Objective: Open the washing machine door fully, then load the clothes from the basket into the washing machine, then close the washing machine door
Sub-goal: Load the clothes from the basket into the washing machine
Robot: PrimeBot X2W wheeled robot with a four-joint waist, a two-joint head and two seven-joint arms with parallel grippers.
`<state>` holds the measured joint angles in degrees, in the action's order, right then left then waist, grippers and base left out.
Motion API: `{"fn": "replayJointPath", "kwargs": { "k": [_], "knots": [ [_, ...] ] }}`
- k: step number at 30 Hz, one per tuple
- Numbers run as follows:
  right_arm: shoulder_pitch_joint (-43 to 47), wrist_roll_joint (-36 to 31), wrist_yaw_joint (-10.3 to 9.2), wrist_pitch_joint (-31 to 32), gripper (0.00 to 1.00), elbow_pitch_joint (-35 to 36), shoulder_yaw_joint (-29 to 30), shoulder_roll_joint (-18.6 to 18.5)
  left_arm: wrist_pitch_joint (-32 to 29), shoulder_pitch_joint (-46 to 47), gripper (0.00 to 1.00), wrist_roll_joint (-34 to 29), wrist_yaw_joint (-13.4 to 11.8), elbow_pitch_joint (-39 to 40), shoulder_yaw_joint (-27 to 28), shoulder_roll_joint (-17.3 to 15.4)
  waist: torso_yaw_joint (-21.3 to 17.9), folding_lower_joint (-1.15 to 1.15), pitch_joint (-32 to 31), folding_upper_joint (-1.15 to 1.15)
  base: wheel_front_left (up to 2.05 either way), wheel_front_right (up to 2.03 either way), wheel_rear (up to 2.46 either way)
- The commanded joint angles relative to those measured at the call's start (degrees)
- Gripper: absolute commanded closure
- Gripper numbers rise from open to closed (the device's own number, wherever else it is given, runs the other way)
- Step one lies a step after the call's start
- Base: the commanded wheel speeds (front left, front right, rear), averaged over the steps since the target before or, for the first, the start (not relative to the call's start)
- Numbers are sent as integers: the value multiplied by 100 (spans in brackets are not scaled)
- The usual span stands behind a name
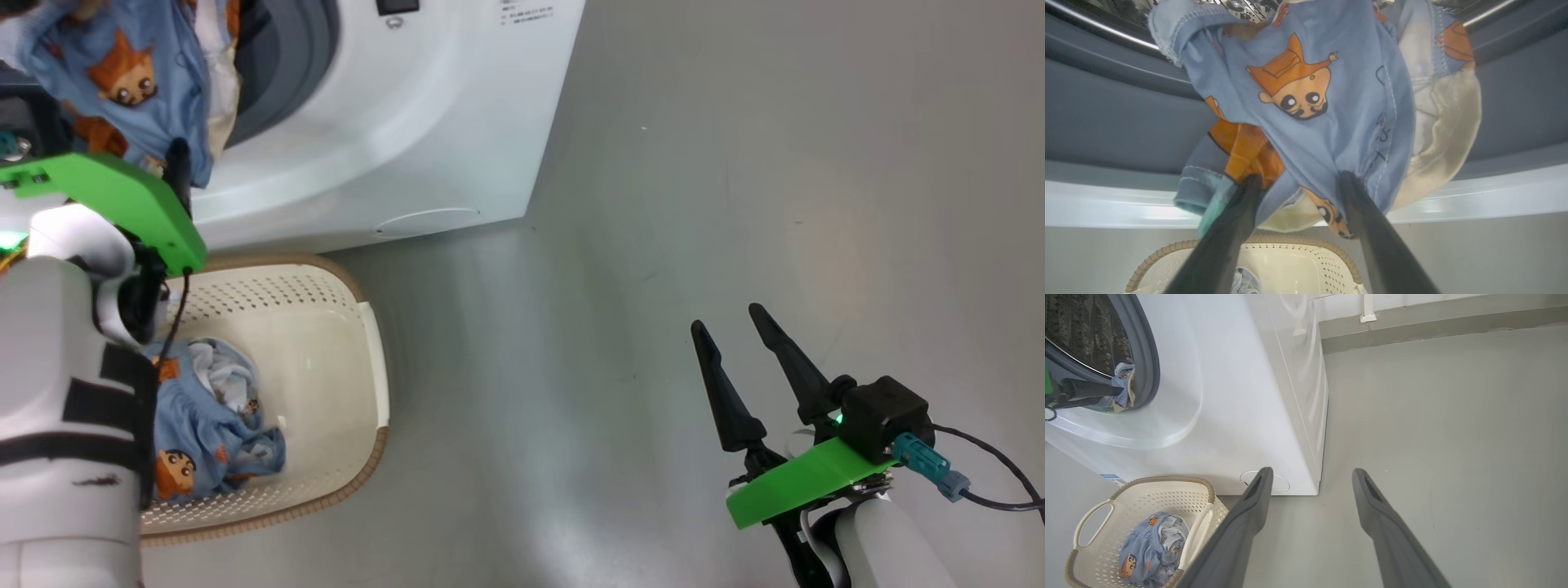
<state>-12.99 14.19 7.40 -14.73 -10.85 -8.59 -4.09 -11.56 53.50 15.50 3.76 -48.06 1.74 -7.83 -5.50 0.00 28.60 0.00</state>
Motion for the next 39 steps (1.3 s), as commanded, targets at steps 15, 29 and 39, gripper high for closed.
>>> {"fn": "replayJointPath", "kwargs": {
  "k": [15,29,39],
  "knots": [
    [-88,47,9,-27,0,107,-199,67,-81,595,100,307,-163,-638,247,-376,-168,0,277,0,0,0,0],
    [-99,101,9,-27,0,70,-189,91,1297,850,100,111,-3,-486,-34,-430,-70,0,202,0,0,0,0],
    [-99,139,9,-27,0,84,-211,91,2196,1238,100,-2,135,-493,-212,-621,-136,0,293,0,0,0,0]
  ]
}}
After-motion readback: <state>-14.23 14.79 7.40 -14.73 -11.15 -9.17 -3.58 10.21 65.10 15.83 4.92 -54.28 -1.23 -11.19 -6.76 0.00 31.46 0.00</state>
